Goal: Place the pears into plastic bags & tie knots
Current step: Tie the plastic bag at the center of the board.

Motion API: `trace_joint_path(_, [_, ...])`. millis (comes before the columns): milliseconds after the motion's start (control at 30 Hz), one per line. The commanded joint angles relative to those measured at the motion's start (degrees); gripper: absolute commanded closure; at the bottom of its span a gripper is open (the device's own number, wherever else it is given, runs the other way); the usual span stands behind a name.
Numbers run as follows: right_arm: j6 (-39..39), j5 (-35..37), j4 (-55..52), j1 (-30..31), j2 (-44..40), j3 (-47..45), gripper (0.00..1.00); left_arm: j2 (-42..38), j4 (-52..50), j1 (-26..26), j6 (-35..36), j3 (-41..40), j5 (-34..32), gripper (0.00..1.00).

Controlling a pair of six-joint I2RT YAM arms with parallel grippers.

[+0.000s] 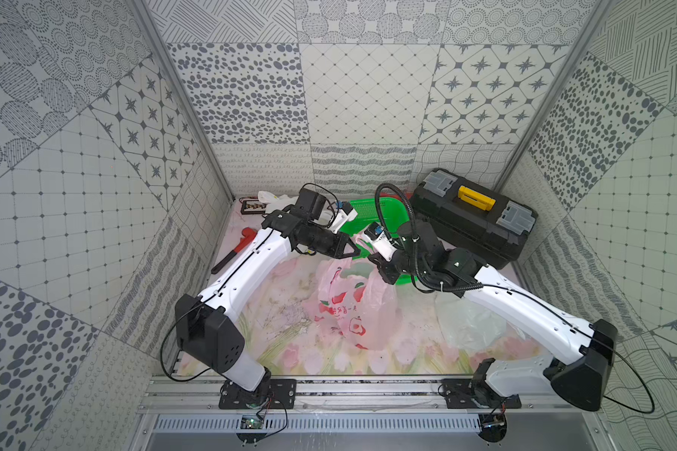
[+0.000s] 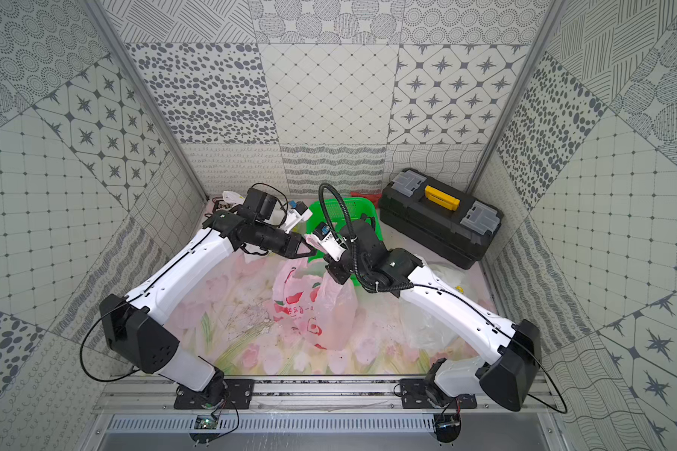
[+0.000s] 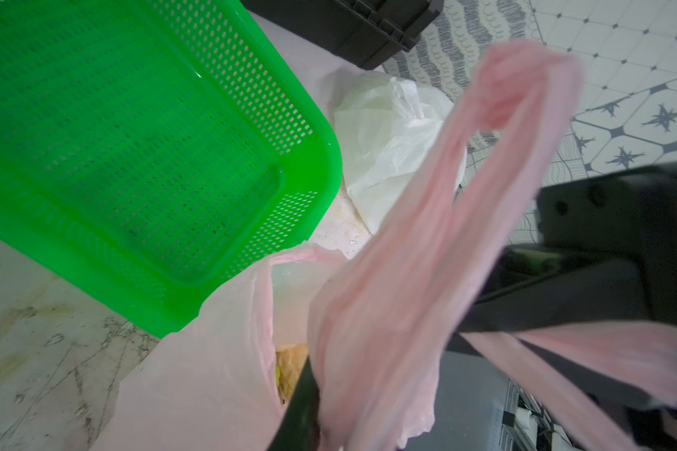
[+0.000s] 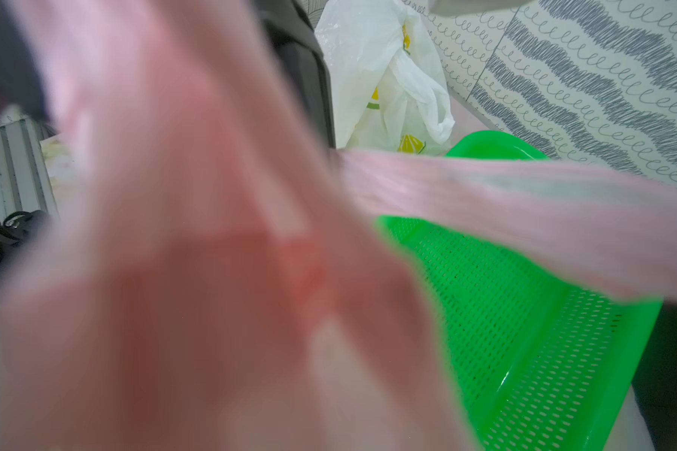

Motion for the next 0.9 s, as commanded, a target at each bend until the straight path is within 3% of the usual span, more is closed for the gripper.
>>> trace_joint_path(0, [-2.0, -2.0, -2.9, 0.1, 2.4, 3.8, 0.93, 0.2, -1.9, -1.3, 10.2, 0.7, 11.9, 0.81])
trace_joint_path(400, [-0.5, -9.9, -8.9, -1.1, 7.0, 9.3, 0.94, -3.5, -0.8, -1.4, 14.7, -2.0, 13.1, 0.59])
trace_joint_path(633, [-1.0, -13.2, -11.4, -1.1, 7.9, 10.4, 0.96, -0.7, 1.8, -1.3, 11.1, 1.0, 10.7, 0.58])
trace_joint_path(667, [-1.1, -13.7, -11.6, -1.1, 7.9, 10.4, 0.96, -0.3, 1.7, -1.3, 11.0, 1.3, 11.0, 0.6])
trace_joint_path(767, [-0.9, -13.7, -11.7, -1.2, 7.9, 10.2, 0.92, 0.6, 0.7, -1.3, 11.6, 2.1, 11.3, 0.81])
trace_joint_path(867, [0.0, -14.0, -11.5, -1.8, 7.4, 10.1, 0.88, 0.3, 0.7, -0.5, 10.9, 1.6, 9.8, 0.89])
